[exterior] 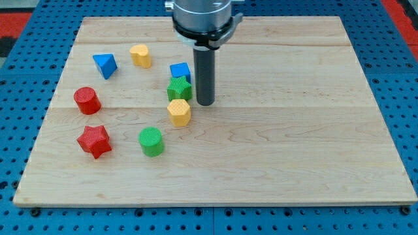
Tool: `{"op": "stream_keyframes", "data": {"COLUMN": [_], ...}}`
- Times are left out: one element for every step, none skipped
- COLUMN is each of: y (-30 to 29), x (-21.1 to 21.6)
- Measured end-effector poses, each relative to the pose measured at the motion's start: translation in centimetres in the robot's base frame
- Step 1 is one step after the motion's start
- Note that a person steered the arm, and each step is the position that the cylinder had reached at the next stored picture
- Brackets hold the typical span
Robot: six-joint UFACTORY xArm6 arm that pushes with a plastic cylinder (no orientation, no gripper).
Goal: Slide the green circle to the bottom right of the yellow hexagon
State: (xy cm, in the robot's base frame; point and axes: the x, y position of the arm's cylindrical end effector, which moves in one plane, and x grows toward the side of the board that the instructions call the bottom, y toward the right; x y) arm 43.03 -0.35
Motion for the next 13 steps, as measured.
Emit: {"op": "stream_keyframes", "data": {"y": [4.5,7.7,10.2,13.8,11.6,5.9,-2.2,-9.6,-15.1,-14.4,-11.1,-6.7,-2.6], "x": [-1.6,-1.9,-1.9,2.7,12.4,18.5,16.1,13.9,13.6,10.4,10.2,10.2,10.1]}}
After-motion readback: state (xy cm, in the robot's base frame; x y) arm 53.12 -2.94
